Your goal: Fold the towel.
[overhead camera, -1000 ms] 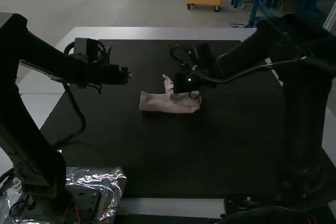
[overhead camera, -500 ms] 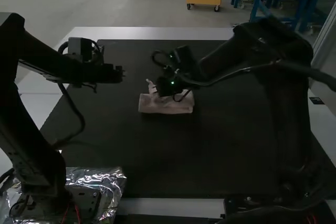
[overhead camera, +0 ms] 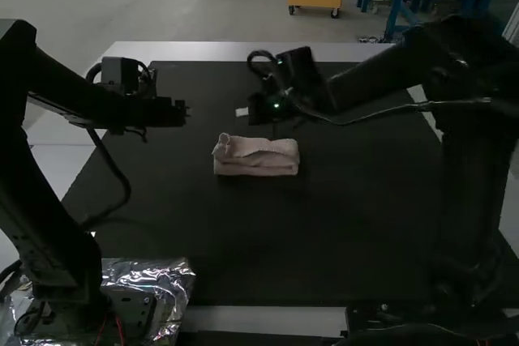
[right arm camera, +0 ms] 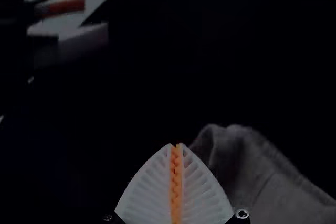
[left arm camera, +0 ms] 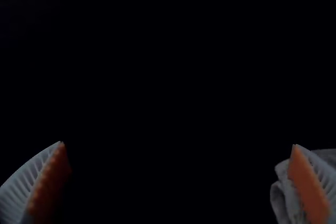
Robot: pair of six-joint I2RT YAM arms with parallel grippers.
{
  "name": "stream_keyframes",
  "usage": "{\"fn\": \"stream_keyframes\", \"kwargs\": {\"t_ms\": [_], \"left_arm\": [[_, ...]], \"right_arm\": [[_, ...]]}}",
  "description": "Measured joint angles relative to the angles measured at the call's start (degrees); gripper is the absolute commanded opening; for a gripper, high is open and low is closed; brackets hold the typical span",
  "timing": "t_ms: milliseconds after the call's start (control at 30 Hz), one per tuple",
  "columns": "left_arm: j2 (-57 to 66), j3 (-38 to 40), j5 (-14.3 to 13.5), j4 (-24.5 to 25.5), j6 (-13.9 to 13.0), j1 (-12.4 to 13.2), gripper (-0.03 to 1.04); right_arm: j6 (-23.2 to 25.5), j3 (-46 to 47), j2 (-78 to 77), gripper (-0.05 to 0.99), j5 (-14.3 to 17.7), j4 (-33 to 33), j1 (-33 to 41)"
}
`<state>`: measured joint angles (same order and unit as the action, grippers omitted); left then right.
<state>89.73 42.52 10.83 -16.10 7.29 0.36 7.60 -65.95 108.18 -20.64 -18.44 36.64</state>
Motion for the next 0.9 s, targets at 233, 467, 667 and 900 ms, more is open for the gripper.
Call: {"fn": "stream_keyframes", "kwargs": {"t_ms": [233, 467, 667, 900], "left_arm": [[0.00, 0.02, -1.92, -0.55, -0.44, 0.00, 0.97], [0.00, 0.02, -2.51, -0.48, -0.61, 0.00, 0.97], [0.00, 0.00, -2.54, -0.48, -0.63, 0.00, 0.97], [0.00, 0.00, -2.54, -0.48, -0.63, 0.00, 0.97]], "right_arm": [[0.13, 6.71, 1.77, -0.02, 0.04, -5.27, -2.05], [0.17, 7.43, 6.25, -0.02, 0.02, -9.62, -2.05], [0.37, 7.06, 9.05, -0.02, 0.02, -12.63, -2.05], [0.39, 6.19, 13.49, -0.02, 0.02, -15.08, -2.05]]}}
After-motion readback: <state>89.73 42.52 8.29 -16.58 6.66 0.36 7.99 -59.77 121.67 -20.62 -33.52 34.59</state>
